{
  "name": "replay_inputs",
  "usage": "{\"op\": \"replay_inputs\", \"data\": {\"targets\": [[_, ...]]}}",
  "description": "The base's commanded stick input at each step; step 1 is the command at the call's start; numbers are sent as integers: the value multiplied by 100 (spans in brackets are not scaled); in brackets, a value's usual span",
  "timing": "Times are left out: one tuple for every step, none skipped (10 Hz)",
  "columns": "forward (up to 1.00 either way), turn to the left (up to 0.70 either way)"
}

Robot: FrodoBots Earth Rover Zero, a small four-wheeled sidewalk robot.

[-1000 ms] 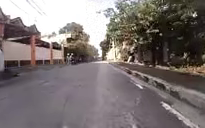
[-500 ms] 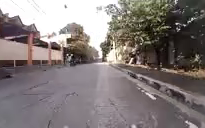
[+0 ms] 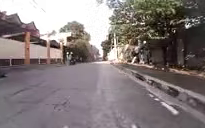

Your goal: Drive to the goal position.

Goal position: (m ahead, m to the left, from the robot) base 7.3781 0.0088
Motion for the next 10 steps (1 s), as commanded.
{"op": "replay_inputs", "data": {"targets": [[100, 0], [100, 0], [100, 0], [100, 0], [100, 0], [100, 0], [100, 0], [100, 0], [100, 0], [100, 0]]}}
